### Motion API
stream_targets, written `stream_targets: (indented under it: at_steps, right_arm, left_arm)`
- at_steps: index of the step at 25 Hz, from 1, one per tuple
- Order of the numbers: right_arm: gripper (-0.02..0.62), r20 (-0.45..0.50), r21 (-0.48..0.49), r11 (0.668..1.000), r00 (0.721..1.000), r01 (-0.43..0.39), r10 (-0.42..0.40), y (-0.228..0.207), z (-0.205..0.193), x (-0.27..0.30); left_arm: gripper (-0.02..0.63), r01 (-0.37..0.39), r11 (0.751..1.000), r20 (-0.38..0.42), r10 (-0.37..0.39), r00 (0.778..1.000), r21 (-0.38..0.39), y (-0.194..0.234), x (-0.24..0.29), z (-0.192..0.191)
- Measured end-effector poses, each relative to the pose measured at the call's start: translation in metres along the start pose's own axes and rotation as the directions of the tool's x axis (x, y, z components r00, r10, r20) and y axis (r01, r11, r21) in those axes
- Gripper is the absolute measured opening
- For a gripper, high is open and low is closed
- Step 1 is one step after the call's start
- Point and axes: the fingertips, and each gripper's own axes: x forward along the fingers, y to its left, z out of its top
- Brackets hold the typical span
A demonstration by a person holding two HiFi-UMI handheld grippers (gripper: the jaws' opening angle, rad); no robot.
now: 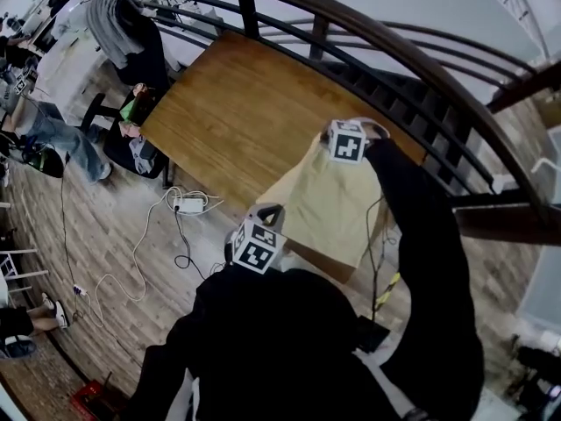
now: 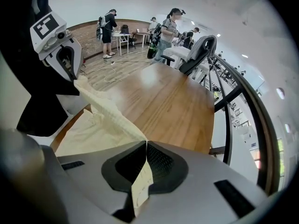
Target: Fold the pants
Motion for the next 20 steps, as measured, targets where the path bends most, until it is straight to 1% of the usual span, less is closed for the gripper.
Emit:
stream_targets:
  at_steps: [4,7,11,16,20]
  right_arm:
    - [0.009,-0.009,0.002,1.0,1.0,-0.006,0.006,0.004,-0.011,-0.007]
    - [0.009,-0.019,0.005,1.0,1.0,-0.011,0.011,0.006,-0.022,-0.013]
    - [0.009,-0.025,0.018,0.999,0.999,-0.027,0.027,0.011,-0.039,-0.019]
    - [0.009,-0.007,0.029,1.0,1.0,0.0,0.0,0.018,-0.059,-0.022]
    - [0.009,0.01,0.04,0.999,1.0,0.002,-0.003,0.021,-0.072,-0.023]
  left_arm:
    - [0.011,0.062,0.998,-0.001,-0.062,0.998,0.016,-0.028,0.004,0.005]
    - [0.011,0.101,0.994,0.011,-0.102,0.995,0.033,-0.047,0.008,0.017]
    - [0.011,0.144,0.989,-0.023,-0.143,0.989,0.046,-0.071,0.013,0.025]
    - [0.011,0.203,0.977,-0.047,-0.201,0.979,0.058,-0.102,0.025,0.03]
    - [0.011,0.252,0.966,-0.058,-0.25,0.967,0.048,-0.122,0.033,0.036]
